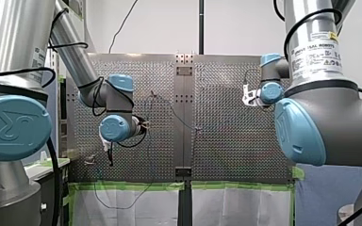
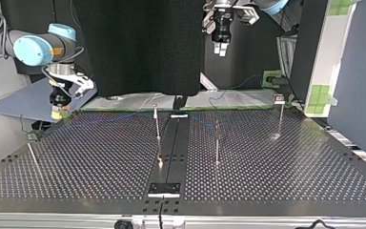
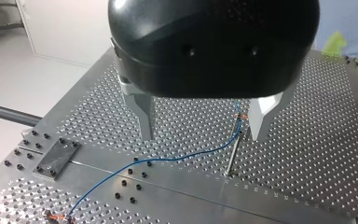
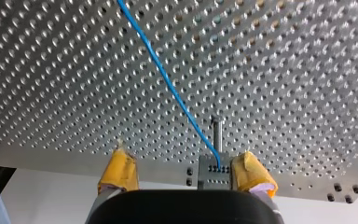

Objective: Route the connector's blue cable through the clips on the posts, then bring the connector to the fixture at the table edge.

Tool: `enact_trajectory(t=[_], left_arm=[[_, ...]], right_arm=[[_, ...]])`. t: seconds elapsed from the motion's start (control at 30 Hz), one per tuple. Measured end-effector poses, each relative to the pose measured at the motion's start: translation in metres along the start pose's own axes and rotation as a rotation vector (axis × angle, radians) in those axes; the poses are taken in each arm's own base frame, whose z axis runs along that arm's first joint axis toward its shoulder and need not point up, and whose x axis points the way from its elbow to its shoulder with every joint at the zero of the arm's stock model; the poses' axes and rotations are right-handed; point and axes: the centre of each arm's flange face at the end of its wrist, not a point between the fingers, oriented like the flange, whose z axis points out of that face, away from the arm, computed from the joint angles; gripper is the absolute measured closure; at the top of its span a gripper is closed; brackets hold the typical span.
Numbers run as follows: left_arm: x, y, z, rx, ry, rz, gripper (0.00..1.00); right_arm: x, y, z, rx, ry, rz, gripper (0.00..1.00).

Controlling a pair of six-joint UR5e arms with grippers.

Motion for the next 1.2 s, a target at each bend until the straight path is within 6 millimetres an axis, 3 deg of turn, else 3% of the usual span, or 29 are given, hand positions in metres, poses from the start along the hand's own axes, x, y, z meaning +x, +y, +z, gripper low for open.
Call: enact_trajectory(t=[0.77,1.2], left_arm=[[0.001,0.001,-0.001,-0.006,0.016,0.001,0.0],[0.0,0.002,0.001,-0.008,0.01,-0.003,0.0]], right_arm=[[-0.065,-0.092,-0.024,0.002,-0.058,-0.023,0.0],[-0.07,-0.135,-0.051,0.025,-0.06,-0.033,0.0]])
